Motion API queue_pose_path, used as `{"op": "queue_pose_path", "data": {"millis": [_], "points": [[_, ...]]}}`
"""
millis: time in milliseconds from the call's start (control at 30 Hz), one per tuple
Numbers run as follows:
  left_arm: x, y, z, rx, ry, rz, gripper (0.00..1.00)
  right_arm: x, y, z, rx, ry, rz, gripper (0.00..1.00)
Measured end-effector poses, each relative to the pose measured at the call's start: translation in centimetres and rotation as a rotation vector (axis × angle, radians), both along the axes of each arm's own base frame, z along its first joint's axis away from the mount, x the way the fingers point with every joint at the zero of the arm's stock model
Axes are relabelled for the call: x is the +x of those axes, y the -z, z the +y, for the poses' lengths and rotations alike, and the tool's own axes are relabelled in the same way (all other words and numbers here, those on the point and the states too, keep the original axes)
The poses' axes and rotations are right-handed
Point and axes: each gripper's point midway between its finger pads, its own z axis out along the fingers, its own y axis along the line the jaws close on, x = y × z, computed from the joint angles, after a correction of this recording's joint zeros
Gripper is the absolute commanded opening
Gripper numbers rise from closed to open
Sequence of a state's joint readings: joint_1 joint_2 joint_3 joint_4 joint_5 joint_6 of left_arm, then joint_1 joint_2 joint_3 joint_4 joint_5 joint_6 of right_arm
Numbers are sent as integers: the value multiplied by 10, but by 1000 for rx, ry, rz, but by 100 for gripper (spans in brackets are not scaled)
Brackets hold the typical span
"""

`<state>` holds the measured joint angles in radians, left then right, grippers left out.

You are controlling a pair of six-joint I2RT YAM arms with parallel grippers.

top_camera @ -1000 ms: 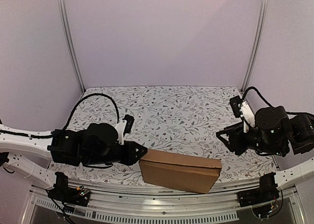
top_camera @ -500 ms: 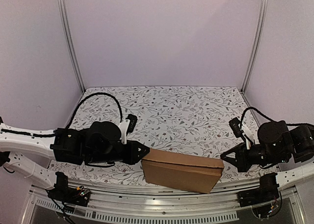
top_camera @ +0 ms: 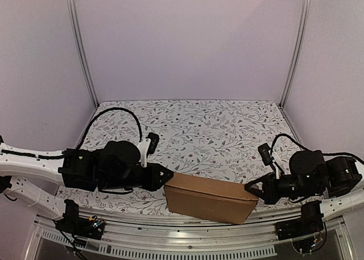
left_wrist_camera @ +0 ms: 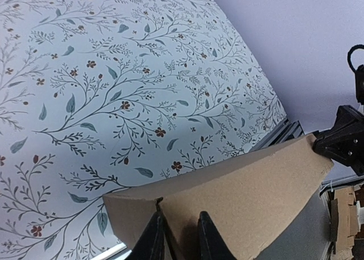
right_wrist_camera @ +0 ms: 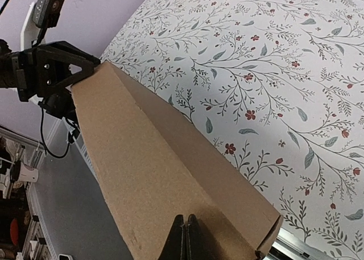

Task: Fold the paper box

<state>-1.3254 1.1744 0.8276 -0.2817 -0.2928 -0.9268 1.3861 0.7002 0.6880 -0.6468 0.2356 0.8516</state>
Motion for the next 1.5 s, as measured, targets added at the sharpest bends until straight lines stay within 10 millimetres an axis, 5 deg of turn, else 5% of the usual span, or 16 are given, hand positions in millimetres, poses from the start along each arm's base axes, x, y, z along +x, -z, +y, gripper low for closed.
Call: {"op": "queue_pose_path", "data": {"millis": [767,1500], "points": [[5,5,-4,12,-14,-1,17,23,14,29,227,206,47,0],[9,9,-5,-10,-29,0,15,25,-9,62,-159,21,-150,0]]}}
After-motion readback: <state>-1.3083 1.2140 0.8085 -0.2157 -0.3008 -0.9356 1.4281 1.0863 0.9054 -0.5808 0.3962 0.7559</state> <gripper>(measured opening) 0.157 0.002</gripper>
